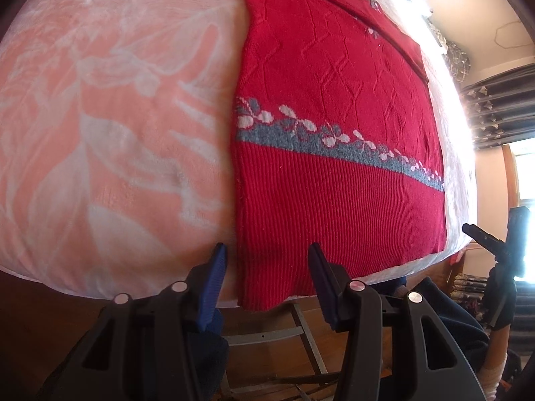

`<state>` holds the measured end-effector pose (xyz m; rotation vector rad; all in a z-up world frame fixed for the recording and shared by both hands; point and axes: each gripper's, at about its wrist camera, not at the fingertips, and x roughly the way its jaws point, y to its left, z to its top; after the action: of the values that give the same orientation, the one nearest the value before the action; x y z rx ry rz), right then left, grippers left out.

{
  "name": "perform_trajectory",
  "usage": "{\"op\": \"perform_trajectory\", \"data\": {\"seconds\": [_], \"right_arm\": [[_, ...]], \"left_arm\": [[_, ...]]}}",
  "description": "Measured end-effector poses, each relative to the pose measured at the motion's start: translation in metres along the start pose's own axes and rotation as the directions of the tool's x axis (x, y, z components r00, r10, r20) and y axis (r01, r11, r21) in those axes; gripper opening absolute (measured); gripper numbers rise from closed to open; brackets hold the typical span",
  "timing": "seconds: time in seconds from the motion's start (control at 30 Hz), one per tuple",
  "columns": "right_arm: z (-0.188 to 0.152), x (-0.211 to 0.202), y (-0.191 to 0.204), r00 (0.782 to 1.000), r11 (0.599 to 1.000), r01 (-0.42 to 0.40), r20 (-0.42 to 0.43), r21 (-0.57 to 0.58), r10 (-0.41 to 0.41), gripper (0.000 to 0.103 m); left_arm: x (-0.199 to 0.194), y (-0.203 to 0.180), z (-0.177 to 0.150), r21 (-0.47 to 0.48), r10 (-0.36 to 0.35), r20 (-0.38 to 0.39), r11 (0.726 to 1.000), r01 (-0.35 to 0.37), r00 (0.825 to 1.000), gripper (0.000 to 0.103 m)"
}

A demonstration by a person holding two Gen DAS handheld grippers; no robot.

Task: Fold small clothes
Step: 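Move both tools down to the sweater's floral hem band, then close both tools on the red sweater's hem edge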

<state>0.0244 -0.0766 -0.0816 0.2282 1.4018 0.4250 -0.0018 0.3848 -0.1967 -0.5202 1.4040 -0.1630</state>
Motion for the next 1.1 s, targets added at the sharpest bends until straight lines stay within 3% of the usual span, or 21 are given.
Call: {"op": "perform_trajectory", "data": {"seconds": [0.27, 0.4, 0.6, 0.9, 1.07, 1.1], "right_arm": [[0.000, 0.011, 0.000, 1.000, 1.000, -0.007, -0.028, -0.020, 0.007, 0.051], [0.000, 0.015, -0.002, 0.999, 1.000, -0.011, -0.038, -0.024, 0.010, 0.051], [0.001, 0.029, -0.010, 0.997, 1.000, -0.016, -0.072, -0.008, 0.016, 0.051], [-0.004, 0.049, -0.005, 0.994, 0.998, 0.022, -0.109, -0.055, -0.027, 0.051], [-0.008, 0.054, 0.001, 0.993, 0.996, 0.008, -0.113, -0.085, -0.017, 0.038], [-0.009, 0.054, 0.001, 0.994, 0.997, 0.002, -0.113, -0.083, -0.011, 0.031]], "left_arm": [[0.006, 0.009, 0.003, -0.068, -0.135, 0.003, 0.989, 0.135, 0.991, 0.051], [0.015, 0.008, 0.001, -0.091, -0.223, -0.037, 0.971, 0.219, 0.974, 0.041], [0.018, 0.004, 0.000, -0.071, -0.205, -0.041, 0.977, 0.201, 0.978, 0.039], [0.019, 0.013, 0.001, -0.091, -0.198, -0.036, 0.977, 0.194, 0.980, 0.023], [0.020, 0.012, 0.002, -0.085, -0.194, -0.033, 0.978, 0.191, 0.980, 0.019], [0.020, 0.011, 0.002, -0.083, -0.196, -0.032, 0.978, 0.193, 0.980, 0.016]]}}
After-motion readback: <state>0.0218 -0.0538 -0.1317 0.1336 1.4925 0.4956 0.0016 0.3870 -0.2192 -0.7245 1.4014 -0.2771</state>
